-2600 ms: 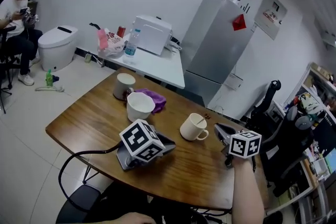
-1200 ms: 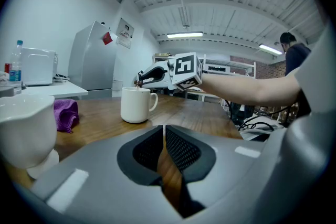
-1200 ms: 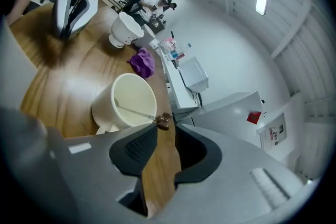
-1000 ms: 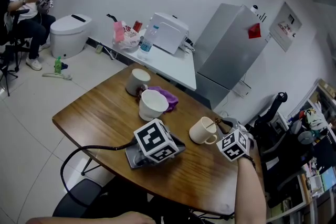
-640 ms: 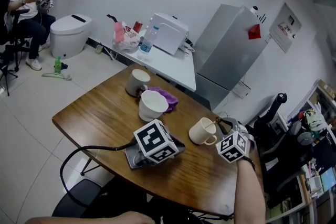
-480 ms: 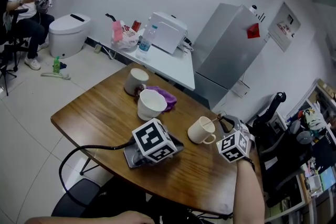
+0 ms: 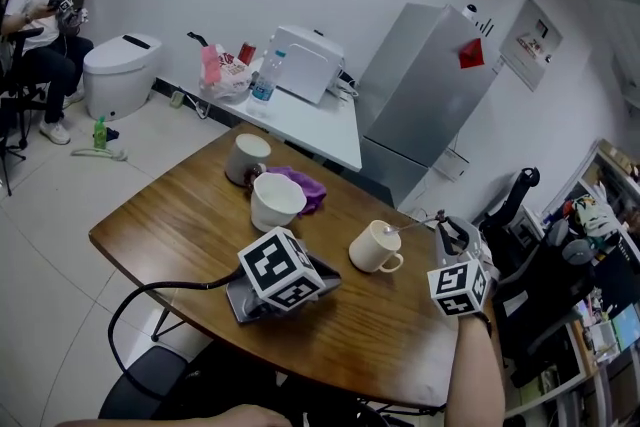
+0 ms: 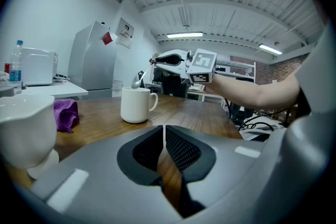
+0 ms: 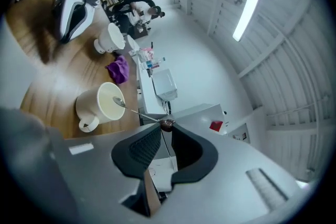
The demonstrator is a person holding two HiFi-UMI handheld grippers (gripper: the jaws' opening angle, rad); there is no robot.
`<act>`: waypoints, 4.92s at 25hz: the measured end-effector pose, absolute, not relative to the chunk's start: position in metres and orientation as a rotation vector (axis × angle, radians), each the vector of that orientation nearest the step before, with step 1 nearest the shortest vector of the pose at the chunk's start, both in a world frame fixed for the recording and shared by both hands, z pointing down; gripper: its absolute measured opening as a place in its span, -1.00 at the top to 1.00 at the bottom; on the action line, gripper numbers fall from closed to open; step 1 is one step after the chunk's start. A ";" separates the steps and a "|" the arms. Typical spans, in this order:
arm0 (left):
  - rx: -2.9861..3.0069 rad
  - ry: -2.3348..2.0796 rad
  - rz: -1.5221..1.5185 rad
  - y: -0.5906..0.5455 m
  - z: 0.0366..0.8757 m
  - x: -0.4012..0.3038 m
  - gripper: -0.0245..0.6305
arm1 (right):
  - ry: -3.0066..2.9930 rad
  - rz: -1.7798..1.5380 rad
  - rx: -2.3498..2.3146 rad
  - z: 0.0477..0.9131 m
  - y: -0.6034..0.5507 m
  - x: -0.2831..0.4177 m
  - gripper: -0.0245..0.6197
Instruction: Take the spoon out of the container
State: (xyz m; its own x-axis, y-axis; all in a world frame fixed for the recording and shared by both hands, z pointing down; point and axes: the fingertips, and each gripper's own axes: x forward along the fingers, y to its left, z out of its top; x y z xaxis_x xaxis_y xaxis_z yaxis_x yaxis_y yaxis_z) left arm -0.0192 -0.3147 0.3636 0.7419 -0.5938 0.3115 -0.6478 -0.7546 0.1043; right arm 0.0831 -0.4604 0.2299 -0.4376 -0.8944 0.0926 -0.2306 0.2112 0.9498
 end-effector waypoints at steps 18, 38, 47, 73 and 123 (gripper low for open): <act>2.709 -0.994 0.383 -0.305 0.369 -0.042 0.85 | -1.944 -0.934 1.275 0.279 -0.452 0.169 0.71; 2.728 -0.988 0.386 -0.312 0.367 -0.032 0.85 | -1.947 -0.639 1.160 0.369 -0.446 0.197 0.71; 2.726 -0.985 0.387 -0.309 0.365 -0.033 0.85 | -1.949 -0.456 1.043 0.390 -0.442 0.202 0.72; 2.726 -0.986 0.388 -0.310 0.364 -0.029 0.85 | -2.384 -0.114 0.995 0.354 -0.402 0.165 0.92; 2.728 -0.985 0.387 -0.308 0.360 -0.033 0.85 | -2.825 0.187 0.934 0.338 -0.353 0.094 0.92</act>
State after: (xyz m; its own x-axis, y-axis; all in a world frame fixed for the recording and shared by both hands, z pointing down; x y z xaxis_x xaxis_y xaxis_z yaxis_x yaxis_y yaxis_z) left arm -0.0334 -0.3081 0.3603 0.7412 -0.5923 0.3159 -0.6489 -0.7527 0.1111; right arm 0.0935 -0.3525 0.3379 -0.7922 -0.5797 0.1906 -0.5998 0.7973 -0.0679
